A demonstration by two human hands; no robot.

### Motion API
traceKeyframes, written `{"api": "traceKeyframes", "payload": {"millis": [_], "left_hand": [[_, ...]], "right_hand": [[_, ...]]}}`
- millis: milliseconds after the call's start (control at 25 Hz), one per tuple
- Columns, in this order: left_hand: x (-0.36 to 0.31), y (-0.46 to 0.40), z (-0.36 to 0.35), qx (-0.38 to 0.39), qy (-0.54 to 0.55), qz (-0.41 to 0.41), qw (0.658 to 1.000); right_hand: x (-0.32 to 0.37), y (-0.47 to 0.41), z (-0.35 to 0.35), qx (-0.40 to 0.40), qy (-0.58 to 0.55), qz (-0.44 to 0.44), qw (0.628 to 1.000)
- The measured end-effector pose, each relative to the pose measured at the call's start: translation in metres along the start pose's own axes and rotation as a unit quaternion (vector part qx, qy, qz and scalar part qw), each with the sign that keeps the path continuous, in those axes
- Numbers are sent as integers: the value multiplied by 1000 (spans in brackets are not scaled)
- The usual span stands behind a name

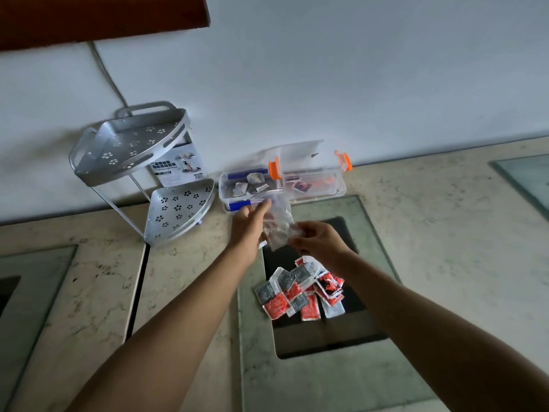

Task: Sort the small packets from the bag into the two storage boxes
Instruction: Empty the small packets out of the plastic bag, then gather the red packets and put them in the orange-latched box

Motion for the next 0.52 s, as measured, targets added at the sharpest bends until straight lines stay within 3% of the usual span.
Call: {"api": "traceKeyframes", "payload": {"millis": [240, 400, 520], "left_hand": [[16, 38, -26, 31, -48, -31, 998], [61, 67, -65, 95, -64, 41, 993], [115, 94, -108, 159, -93, 112, 977]], "right_hand": [[-23, 64, 33, -37, -1, -15, 999], [-69, 107, 66, -35, -111, -81, 990], [-117, 144, 103, -120, -84, -119, 982]]}}
Point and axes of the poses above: each hand's wrist, its own y-axis away from the middle knuckle, its own z-axis out of the back of the hand, x = y × z, the point moved 2 cm from there along -y, towards the middle knuckle, and after that the axes turned 11 degrees about y, right-handed, at the moved point
